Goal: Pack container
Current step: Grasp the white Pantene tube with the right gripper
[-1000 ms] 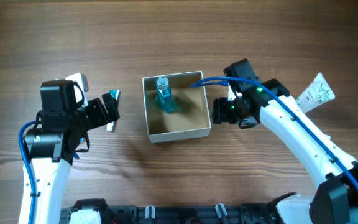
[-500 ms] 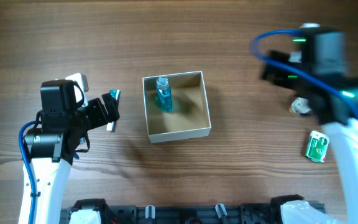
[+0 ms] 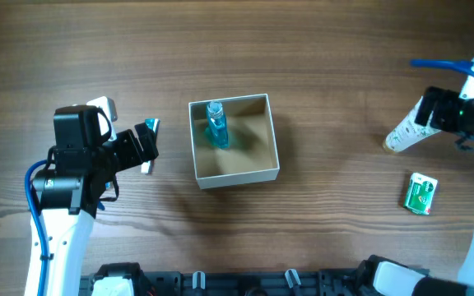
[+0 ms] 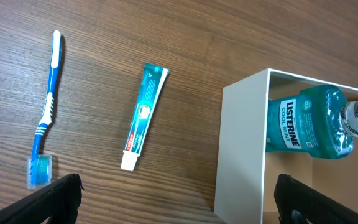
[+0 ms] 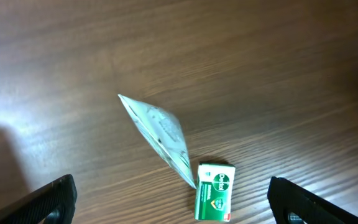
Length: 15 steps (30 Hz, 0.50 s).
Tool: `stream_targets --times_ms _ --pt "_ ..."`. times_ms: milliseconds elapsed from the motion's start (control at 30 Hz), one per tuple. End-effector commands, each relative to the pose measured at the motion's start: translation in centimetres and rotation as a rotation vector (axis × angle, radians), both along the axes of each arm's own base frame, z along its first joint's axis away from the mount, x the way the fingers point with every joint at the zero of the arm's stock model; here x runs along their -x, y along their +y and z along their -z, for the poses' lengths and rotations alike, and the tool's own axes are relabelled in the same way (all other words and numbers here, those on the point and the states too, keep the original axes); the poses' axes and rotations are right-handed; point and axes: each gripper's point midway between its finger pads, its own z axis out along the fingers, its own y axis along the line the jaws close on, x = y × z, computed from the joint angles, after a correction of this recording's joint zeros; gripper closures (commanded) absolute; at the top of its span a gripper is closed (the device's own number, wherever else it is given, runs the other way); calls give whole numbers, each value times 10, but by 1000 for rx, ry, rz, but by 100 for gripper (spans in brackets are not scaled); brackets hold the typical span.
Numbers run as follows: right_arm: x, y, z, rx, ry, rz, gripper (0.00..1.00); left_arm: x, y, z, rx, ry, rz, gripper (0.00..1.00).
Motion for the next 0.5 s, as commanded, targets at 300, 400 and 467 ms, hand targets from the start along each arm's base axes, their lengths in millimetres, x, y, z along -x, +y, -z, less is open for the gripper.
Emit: stream_targets --times_ms 300,400,467 --pt "-17 8 71 -130 206 -88 4 -4 -8 -8 33 -22 23 0" --pt "-19 7 79 -139 226 -87 10 -4 -8 -8 33 -22 23 0" --pt "-21 6 82 -140 229 -88 15 -4 -8 -8 33 -22 23 0"
